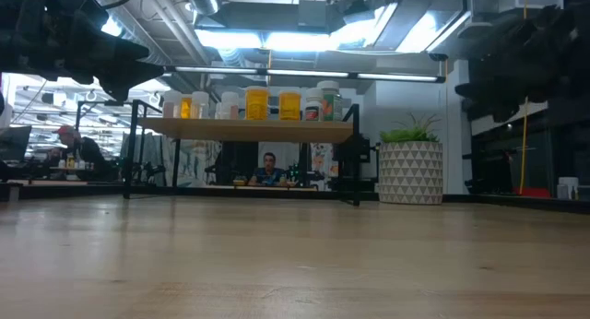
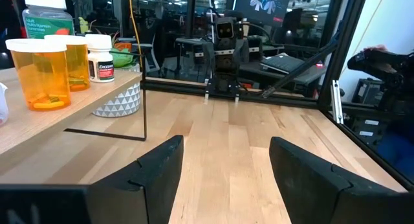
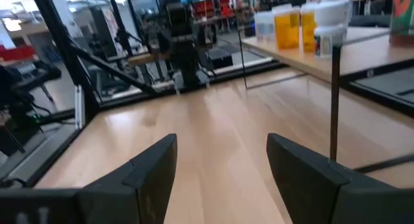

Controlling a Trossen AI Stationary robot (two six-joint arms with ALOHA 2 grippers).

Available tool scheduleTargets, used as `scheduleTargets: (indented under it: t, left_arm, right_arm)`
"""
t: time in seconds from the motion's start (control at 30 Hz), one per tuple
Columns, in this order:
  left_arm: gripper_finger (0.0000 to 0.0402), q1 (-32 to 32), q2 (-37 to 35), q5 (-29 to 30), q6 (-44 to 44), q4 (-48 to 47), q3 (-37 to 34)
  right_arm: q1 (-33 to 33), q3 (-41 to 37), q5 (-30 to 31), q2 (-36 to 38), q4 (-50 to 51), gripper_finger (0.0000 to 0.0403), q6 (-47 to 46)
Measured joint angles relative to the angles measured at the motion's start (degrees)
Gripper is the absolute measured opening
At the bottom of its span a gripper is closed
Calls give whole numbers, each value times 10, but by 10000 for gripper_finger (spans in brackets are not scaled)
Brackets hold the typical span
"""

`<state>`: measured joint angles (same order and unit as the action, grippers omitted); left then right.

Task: Pick and place medicine bottles onto shelf by color
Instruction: Return to Home Position

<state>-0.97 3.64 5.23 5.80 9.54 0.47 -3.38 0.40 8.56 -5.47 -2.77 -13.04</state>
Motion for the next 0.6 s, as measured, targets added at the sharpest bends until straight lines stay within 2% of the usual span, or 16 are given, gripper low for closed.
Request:
scheduleTargets:
  t: [0.27, 0.5, 0.6]
  left_arm:
    - [225, 0, 0, 0, 0, 0, 0]
    - [225, 0, 0, 0, 0, 0, 0]
    - [225, 0, 0, 0, 0, 0, 0]
  right_arm:
    - [6, 0, -30, 55, 5, 241, 0]
    - [6, 0, -81, 54, 11, 241, 0]
    - [6, 0, -83, 54, 12, 241, 0]
